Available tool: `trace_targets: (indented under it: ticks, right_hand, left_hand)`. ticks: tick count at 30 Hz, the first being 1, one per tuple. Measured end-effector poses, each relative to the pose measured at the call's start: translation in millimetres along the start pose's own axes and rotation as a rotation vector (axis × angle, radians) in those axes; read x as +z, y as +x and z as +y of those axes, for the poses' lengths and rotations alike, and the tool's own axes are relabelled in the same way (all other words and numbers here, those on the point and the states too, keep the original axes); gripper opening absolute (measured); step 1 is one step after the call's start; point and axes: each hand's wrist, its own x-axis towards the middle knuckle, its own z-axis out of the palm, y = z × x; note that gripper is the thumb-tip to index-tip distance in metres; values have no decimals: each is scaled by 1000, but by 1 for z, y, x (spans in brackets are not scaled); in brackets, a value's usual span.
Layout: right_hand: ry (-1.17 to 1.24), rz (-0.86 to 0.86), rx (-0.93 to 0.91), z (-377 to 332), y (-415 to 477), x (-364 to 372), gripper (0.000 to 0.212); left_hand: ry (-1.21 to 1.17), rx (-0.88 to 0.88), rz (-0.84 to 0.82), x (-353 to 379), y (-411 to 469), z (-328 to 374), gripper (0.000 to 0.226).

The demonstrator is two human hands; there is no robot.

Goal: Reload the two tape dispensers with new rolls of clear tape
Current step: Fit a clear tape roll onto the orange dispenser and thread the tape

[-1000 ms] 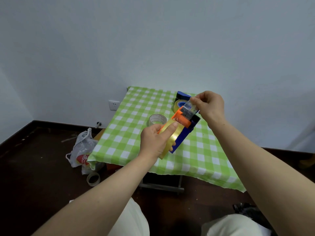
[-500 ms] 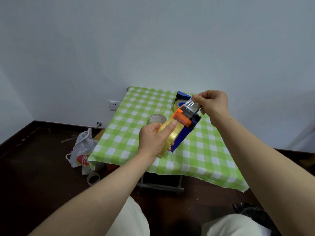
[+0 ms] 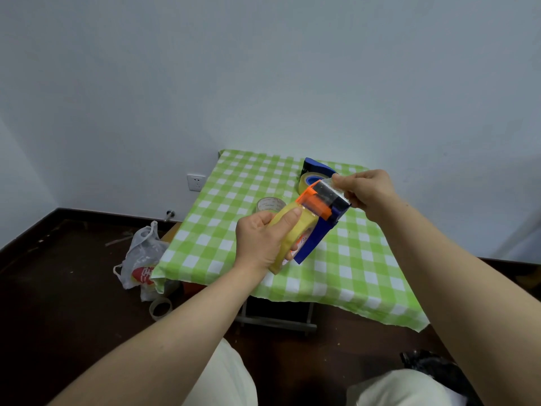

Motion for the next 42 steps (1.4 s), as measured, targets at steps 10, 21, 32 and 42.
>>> trace_targets:
  ticks: [10,21,32,42]
  right_hand:
    - [467,-396,530,14,-18,6,20]
    - [769,-648,507,19,-23,24,26]
    - [375,-57,-55,6,-19,-5,10]
    - [-24,32,-187,-9,-43,11,31]
  left_hand:
    - [-24,38,1,1,1,9,32]
    - [5,62,12,1,3,13,31]
    - [16,46,1,-6,6,1,30]
    - [23,40,2,5,2,2,30]
